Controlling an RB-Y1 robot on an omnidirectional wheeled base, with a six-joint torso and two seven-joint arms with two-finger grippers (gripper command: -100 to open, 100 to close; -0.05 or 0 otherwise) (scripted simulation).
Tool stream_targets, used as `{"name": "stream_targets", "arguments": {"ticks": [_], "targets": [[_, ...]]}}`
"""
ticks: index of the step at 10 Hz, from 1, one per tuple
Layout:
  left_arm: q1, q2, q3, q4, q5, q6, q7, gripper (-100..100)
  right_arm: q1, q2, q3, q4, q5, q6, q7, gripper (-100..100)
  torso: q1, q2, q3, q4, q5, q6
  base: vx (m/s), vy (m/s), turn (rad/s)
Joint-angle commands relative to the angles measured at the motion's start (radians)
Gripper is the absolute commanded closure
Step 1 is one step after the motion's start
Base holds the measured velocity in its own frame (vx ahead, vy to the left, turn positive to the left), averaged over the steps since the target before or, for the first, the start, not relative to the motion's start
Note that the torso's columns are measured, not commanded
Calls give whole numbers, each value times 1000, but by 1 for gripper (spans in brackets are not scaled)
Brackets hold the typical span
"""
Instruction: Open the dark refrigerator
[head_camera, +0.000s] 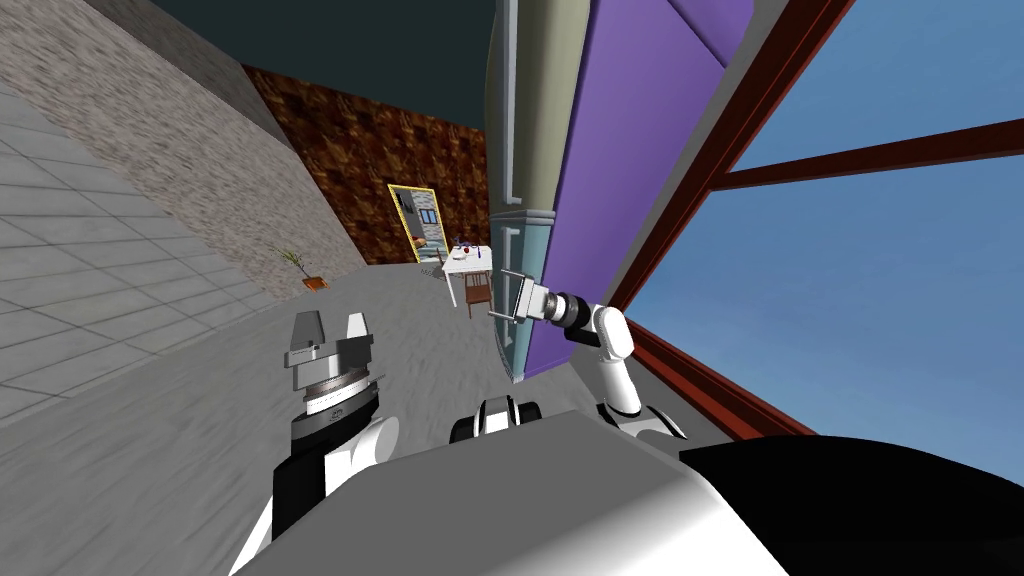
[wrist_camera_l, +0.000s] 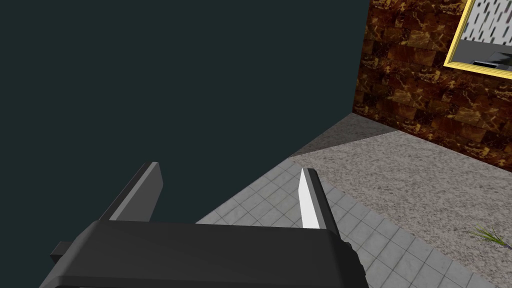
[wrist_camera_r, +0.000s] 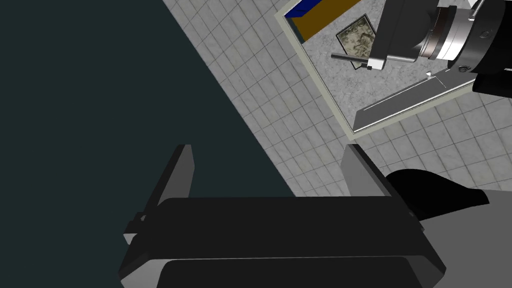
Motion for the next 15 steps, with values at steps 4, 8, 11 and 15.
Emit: {"name": "stream_targets", "arguments": {"ticks": [4, 8, 11, 15], "targets": [[0, 0, 0, 0, 0, 0, 0, 0, -85, -19, -28, 14, 162, -43, 3, -100, 1, 0, 0, 0, 0, 0, 37, 68, -87], [0, 0, 0, 0, 0, 0, 0, 0, -163, -39, -58, 31, 275, -82, 5, -100, 0, 0, 0, 0, 0, 0, 30, 56, -67], [0, 0, 0, 0, 0, 0, 0, 0, -201, -49, -74, 39, 356, -100, 6, -100, -2, 1, 1, 0, 0, 0, 30, 49, -51], [0, 0, 0, 0, 0, 0, 0, 0, -238, -59, -90, 48, 447, -118, 6, -100, 1, 0, 0, 0, 0, 0, 31, 50, -55]]}}
